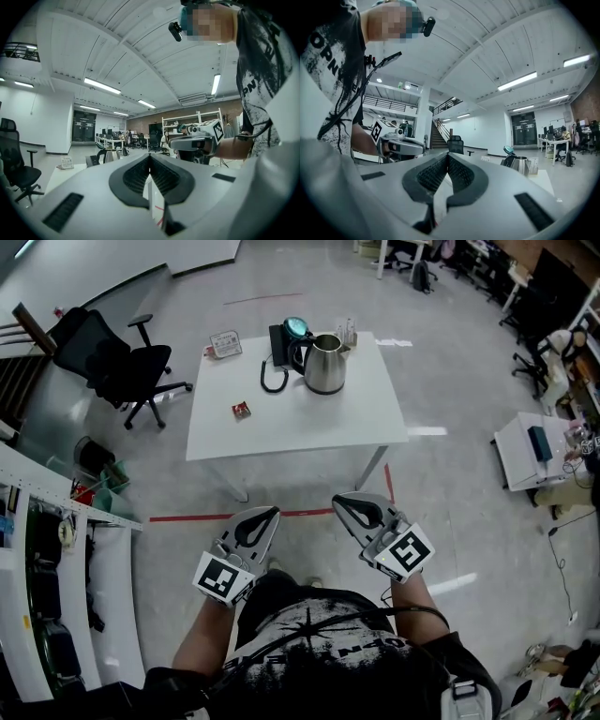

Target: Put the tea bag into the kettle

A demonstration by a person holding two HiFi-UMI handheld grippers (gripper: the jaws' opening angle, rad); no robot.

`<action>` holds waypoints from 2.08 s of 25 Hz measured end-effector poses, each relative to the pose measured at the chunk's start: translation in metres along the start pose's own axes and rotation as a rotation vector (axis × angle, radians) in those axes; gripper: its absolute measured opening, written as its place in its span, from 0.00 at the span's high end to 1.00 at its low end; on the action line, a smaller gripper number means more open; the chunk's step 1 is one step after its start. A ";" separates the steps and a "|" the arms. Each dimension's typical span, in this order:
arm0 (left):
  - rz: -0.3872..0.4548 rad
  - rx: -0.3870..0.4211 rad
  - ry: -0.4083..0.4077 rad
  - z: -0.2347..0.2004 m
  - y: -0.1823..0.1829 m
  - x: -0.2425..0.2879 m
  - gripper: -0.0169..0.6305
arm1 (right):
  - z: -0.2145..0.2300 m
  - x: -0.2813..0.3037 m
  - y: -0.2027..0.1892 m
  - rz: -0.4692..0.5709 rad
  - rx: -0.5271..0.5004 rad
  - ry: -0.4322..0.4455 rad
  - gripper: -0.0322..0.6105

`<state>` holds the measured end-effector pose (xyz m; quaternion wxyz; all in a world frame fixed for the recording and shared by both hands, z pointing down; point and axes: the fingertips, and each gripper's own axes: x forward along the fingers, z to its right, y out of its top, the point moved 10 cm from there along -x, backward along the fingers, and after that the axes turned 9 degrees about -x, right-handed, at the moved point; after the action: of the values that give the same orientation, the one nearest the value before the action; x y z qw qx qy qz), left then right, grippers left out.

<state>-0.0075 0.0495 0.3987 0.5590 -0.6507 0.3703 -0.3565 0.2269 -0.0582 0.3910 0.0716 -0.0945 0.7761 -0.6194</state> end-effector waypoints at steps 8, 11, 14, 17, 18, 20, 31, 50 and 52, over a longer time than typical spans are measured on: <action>0.005 -0.013 0.000 -0.024 -0.004 0.008 0.96 | 0.015 0.021 -0.004 -0.015 -0.010 0.002 0.94; 0.010 -0.026 -0.015 -0.040 -0.003 0.017 0.96 | 0.024 0.034 -0.006 -0.013 -0.017 -0.011 0.94; 0.005 -0.026 -0.034 -0.060 -0.003 0.029 0.96 | 0.035 0.046 -0.008 -0.022 -0.021 -0.031 0.93; 0.017 -0.018 -0.052 -0.083 0.003 0.043 0.96 | 0.050 0.061 -0.012 -0.036 -0.031 -0.052 0.94; 0.022 -0.017 -0.058 -0.092 0.006 0.048 0.96 | 0.055 0.068 -0.013 -0.044 -0.037 -0.060 0.93; 0.025 -0.017 -0.071 -0.109 0.012 0.057 0.96 | 0.065 0.082 -0.013 -0.051 -0.043 -0.074 0.93; 0.025 -0.017 -0.113 -0.217 0.036 0.093 0.96 | 0.121 0.169 -0.012 -0.051 -0.058 -0.117 0.93; 0.022 -0.044 -0.135 -0.344 0.040 0.120 0.96 | 0.173 0.280 -0.032 -0.140 -0.096 -0.166 0.93; 0.023 -0.050 -0.119 -0.350 0.041 0.119 0.96 | 0.176 0.285 -0.037 -0.172 -0.100 -0.159 0.94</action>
<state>-0.2623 -0.2213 0.4061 0.5676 -0.6801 0.3527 -0.3015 -0.0080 -0.2996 0.3895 0.0747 -0.2132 0.7869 -0.5742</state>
